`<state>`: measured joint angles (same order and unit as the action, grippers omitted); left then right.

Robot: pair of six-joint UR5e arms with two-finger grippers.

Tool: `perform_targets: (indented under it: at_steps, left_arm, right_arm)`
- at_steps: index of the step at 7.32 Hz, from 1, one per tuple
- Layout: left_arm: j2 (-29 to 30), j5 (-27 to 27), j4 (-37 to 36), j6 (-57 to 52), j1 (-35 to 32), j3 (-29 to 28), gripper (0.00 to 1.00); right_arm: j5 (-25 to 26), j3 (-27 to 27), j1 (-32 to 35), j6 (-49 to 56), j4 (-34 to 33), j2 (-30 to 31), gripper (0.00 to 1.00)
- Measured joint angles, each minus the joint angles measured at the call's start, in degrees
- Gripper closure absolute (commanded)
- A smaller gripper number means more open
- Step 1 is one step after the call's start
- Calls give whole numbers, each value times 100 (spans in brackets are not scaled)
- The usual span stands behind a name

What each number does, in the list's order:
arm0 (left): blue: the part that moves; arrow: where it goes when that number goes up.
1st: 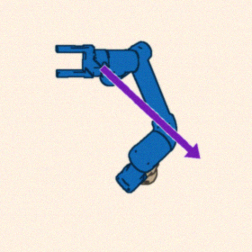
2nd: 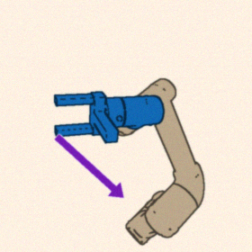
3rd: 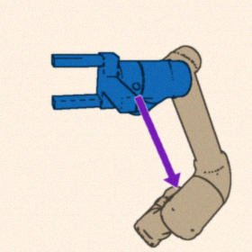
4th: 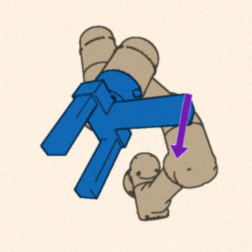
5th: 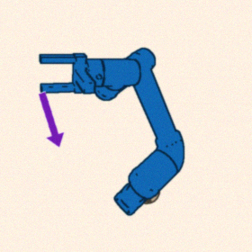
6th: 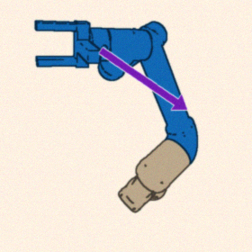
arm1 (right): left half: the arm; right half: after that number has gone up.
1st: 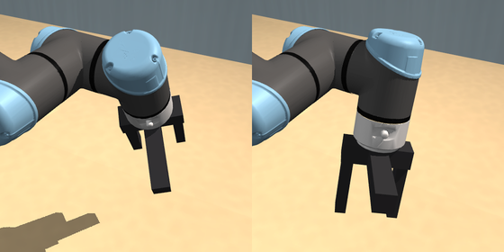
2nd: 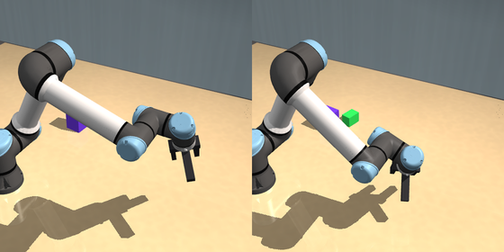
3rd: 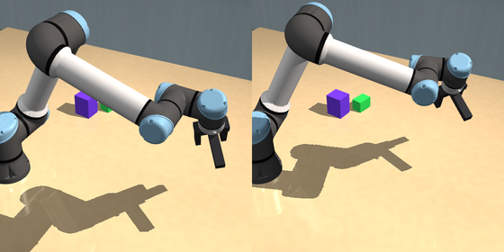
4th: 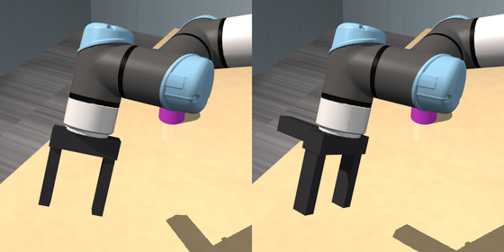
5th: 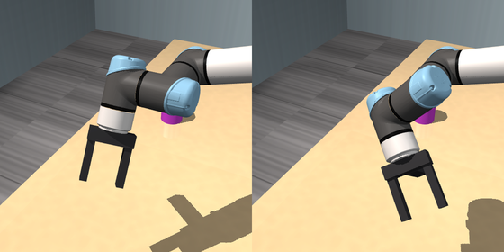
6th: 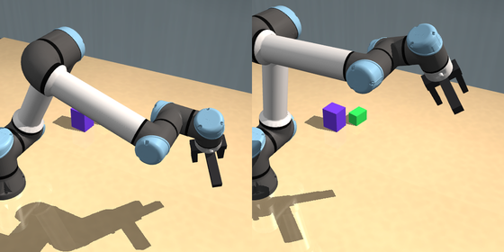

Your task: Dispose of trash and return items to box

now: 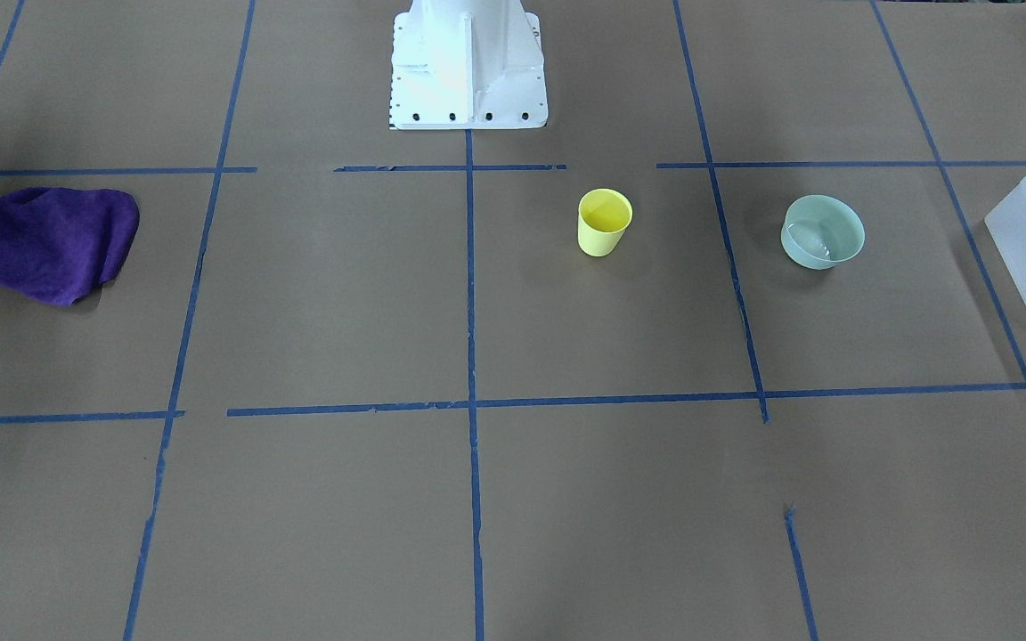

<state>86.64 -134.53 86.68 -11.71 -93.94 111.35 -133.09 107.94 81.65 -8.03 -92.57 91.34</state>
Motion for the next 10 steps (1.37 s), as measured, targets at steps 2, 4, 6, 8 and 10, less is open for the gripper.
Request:
perform_targets:
  at_steps: [2, 4, 6, 8, 10]
  left_arm:
    - [47, -239, 19, 1079, 522, 552, 0]
    - [113, -270, 461, 2928, 1660, 1020, 0]
    - [387, 46, 1033, 4785, 2954, 1155, 0]
    - [931, 778, 1185, 6564, 4499, 1146, 0]
    - [1514, 1251, 1196, 7659, 5505, 807, 0]
  right_arm:
    - [-22, -3, 6, 9, -20, -49, 0]
    - [-53, 11, 12, -21, 7, -39, 0]
    - [-103, 25, 10, -68, 34, -27, 0]
    - [-236, 15, 9, -82, 39, -20, 0]
    - [-263, -13, 9, -79, 39, 0, 0]
